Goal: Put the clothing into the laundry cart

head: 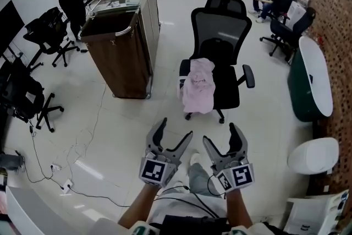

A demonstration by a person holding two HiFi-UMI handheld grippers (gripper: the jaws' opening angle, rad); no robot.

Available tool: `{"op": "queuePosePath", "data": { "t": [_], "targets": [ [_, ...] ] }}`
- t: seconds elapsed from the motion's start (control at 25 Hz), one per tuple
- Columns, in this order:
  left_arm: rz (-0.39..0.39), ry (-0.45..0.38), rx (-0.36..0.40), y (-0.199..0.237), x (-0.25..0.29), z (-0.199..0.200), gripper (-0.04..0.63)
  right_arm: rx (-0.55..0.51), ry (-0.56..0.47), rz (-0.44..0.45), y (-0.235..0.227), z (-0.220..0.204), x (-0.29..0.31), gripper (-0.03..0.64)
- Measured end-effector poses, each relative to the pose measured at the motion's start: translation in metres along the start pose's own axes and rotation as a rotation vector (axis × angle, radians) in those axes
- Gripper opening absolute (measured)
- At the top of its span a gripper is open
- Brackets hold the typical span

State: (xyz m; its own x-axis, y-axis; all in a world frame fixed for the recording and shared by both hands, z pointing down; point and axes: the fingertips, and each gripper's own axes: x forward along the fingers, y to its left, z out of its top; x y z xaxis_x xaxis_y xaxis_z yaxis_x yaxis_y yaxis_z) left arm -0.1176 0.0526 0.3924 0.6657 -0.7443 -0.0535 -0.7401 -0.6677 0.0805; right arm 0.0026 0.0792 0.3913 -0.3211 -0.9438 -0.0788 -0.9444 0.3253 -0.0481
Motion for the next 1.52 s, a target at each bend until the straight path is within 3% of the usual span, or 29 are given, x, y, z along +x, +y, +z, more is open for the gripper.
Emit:
{"op": "queuePosePath", "data": {
  "t": [0.2,0.52,0.88,1.16,1.52],
  "targets": [
    [0.045,0.001,0.016,0.033,0.059,-0.005,0.359,0.028,-0.018,0.023,-0.05,-0.009,0.057,0.419],
    [0.119,0.0,0.051,0.064,0.156,0.005,0.357,0.067,-0.005,0.147,-0.111,-0.02,0.148,0.419],
    [0.188,0.042,0.067,0.114,0.216,-0.003,0.357,0.114,0.024,0.224,-0.137,-0.038,0.225,0.419],
    [0.149,0.076,0.122,0.184,0.264,-0.047,0.357,0.206,0.055,0.137,-0.17,-0.062,0.281,0.419],
    [-0.05,0.059,0.06,0.255,0.352,-0.027,0.357,0.151,0.132,-0.017,-0.191,-0.09,0.38,0.419]
  ]
}}
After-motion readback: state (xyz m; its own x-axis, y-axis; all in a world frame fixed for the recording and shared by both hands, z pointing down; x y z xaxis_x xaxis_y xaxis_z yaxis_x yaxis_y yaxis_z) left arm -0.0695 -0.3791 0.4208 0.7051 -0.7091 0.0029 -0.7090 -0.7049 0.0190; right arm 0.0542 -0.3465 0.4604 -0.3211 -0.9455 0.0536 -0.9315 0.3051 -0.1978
